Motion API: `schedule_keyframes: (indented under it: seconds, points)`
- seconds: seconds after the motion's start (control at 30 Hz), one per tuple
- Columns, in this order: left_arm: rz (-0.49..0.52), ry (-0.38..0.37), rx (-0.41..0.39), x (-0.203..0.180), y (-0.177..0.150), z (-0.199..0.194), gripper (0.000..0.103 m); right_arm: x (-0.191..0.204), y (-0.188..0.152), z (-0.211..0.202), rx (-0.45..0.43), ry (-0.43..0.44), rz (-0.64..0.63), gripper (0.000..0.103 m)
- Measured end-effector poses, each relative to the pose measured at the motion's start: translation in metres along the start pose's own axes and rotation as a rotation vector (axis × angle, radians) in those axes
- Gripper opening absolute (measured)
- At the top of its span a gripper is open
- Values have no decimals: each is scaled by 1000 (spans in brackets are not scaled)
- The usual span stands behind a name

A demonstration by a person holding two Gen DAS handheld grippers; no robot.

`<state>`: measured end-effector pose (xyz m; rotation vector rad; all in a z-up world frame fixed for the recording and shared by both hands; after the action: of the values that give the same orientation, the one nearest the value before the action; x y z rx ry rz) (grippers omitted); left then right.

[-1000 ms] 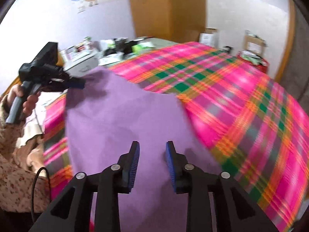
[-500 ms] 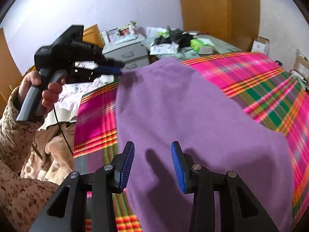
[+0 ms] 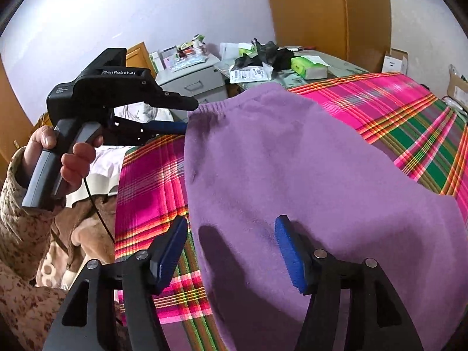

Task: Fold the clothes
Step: 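Move the open right gripper to the lilac waistband edge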

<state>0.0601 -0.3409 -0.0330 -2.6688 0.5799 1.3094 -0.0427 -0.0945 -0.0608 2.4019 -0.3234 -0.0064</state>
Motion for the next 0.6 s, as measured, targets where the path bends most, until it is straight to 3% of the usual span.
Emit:
schedule_keyframes:
  seconds: [0.4, 0.47, 0.6]
  points:
    - [-71, -11, 50, 5, 4, 19, 42, 11, -1, 9, 8, 2, 1, 68]
    - [-96, -22, 40, 11, 4, 17, 29, 13, -1, 10, 6, 8, 0, 68]
    - [-153, -82, 37, 24, 6, 15, 20, 16, 1, 13, 9, 12, -2, 68]
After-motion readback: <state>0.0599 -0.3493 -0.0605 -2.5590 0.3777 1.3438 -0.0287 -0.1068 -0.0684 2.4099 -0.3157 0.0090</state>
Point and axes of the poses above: each gripper's, at about its wrist camera, not at the fingertips, and z roughly the way its jaws point, x to its left, y to its top, the point moved 3 cm from there along z, roughly the way its jaws point, and after that the axes turned 10 degrees about -z, right-handed, at the moved point
